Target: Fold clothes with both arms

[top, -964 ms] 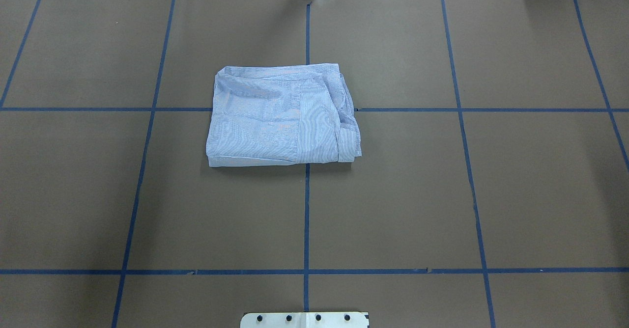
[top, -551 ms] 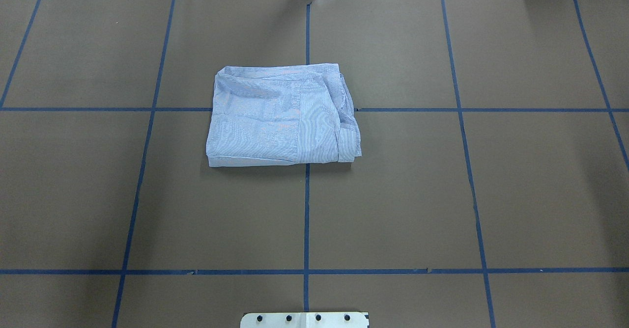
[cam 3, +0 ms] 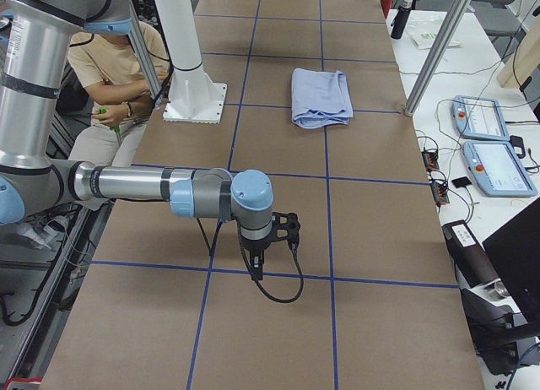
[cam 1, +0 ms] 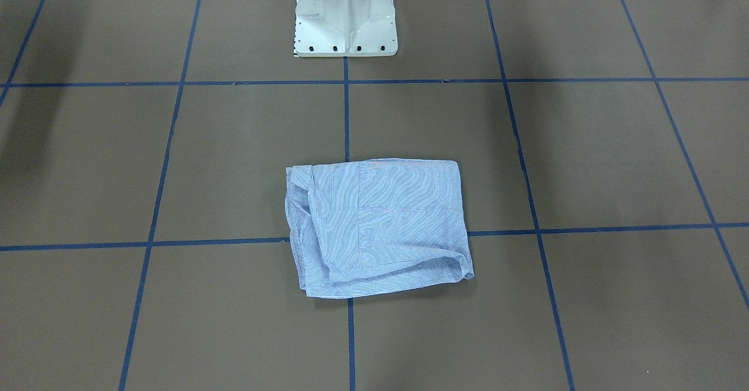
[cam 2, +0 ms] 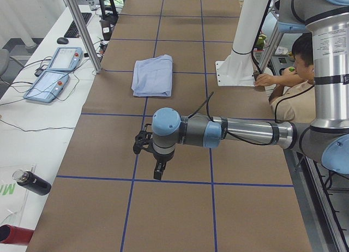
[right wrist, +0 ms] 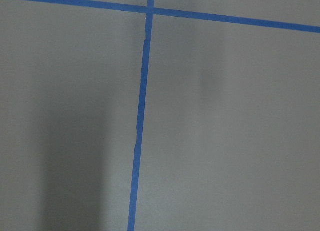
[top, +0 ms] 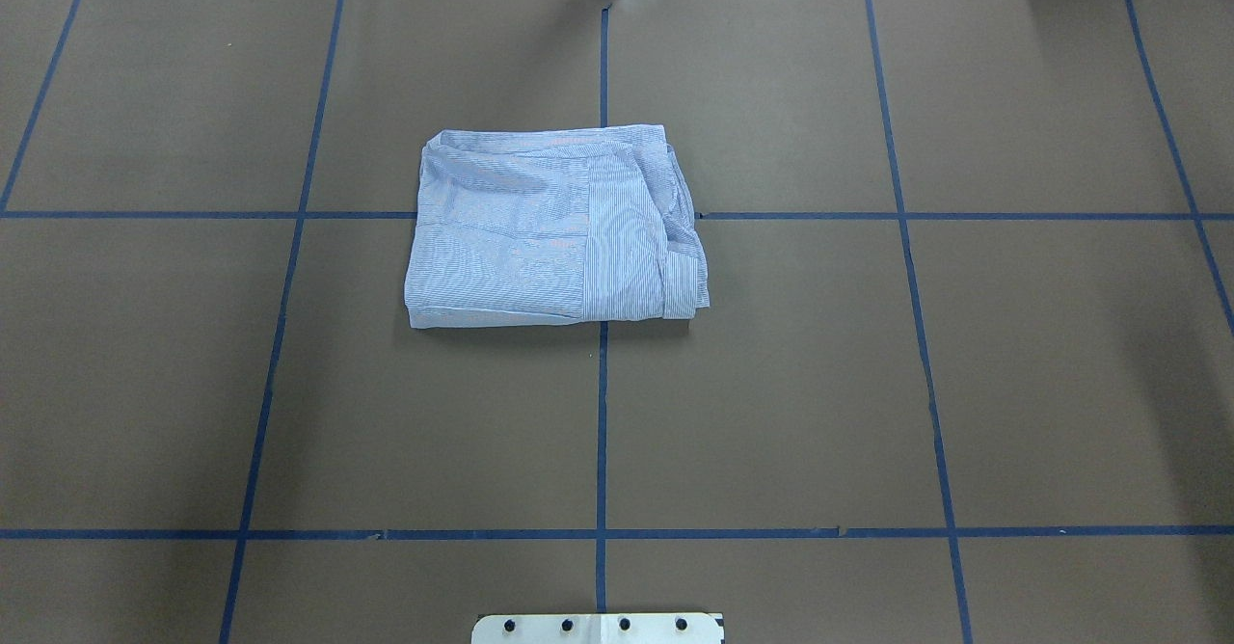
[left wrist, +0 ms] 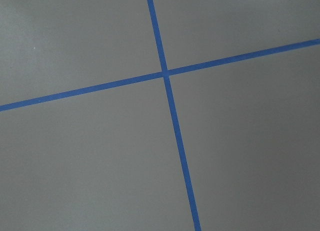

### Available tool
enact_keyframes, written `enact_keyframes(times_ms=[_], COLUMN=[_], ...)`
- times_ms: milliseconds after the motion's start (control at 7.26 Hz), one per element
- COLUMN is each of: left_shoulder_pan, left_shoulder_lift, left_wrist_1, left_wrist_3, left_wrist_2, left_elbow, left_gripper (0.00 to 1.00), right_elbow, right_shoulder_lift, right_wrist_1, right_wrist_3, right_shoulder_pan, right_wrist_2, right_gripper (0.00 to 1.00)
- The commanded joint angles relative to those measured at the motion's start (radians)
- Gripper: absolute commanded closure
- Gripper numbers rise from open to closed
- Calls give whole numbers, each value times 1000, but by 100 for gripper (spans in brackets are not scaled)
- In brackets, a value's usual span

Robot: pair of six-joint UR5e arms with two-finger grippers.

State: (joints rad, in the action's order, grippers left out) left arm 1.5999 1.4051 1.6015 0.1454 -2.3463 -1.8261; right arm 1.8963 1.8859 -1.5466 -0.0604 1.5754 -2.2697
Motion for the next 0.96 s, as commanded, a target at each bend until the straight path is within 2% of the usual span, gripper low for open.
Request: enact_keyframes(times_ms=[0, 826], left_shoulder_pan=[0, 0], left_shoulder_lift=[0, -2], left_wrist_1=[2, 0], left_wrist_3=[0, -4], left_wrist_2=[-5, -2], left_elbow=[-7, 10], left_gripper=[0, 0], right_elbow=[1, 6], right_shoulder_lift=[4, -2], right_wrist_1=[11, 48], right_wrist_3=[-7, -9], right_shoulder_pan=[-2, -3], right_wrist_2=[-8, -7], right_gripper=[0, 0])
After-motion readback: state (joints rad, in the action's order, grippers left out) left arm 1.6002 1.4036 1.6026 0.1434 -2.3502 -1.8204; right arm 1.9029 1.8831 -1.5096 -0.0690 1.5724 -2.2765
